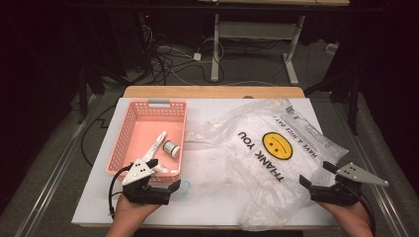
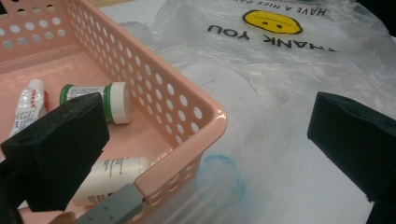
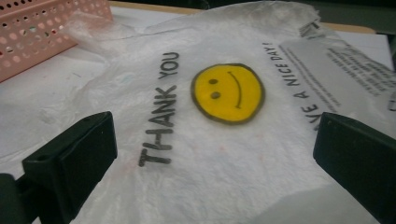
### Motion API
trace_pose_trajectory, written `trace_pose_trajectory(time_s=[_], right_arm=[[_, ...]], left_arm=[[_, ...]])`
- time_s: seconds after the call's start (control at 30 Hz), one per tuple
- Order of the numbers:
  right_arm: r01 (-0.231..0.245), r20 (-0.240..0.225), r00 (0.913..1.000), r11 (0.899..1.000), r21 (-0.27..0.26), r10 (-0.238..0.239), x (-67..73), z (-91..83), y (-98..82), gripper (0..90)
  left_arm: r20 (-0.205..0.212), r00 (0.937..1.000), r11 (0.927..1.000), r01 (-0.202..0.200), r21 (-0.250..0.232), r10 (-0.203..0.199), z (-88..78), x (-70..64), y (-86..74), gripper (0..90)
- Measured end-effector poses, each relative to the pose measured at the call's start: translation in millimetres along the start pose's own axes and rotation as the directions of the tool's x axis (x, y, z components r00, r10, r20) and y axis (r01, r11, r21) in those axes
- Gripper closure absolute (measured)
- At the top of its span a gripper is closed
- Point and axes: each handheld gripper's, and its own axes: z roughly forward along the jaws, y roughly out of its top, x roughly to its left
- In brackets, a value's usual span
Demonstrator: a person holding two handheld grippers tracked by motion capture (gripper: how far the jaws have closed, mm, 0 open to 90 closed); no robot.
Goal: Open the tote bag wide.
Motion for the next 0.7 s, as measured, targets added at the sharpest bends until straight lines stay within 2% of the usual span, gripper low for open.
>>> trace_pose_trajectory(time_s=[0.27,0.37,0.57,0.7], right_arm=[[0.022,-0.051,0.9984,1.000,-0.007,-0.023,23.5,21.2,14.5,0.0],[0.045,-0.065,0.9969,0.999,0.004,-0.045,29.4,30.3,23.1,0.0],[0.087,-0.081,0.9931,0.996,0.020,-0.085,41.0,50.8,34.3,0.3],[0.095,-0.097,0.9911,0.995,0.029,-0.092,46.1,65.6,40.9,1.9]], left_arm=[[0.009,1.0000,0.9997,-0.003,-0.025,0.003,0.9,-0.8,-1.3,0.0],[0.006,1.0000,0.9996,0.004,-0.029,-0.004,-0.5,0.0,-3.3,0.0],[-0.011,0.9999,0.9995,-0.012,-0.030,0.011,-1.9,0.5,-4.3,0.0],[-0.011,0.9999,0.9991,-0.006,-0.041,0.006,-2.8,0.8,-5.3,0.0]])
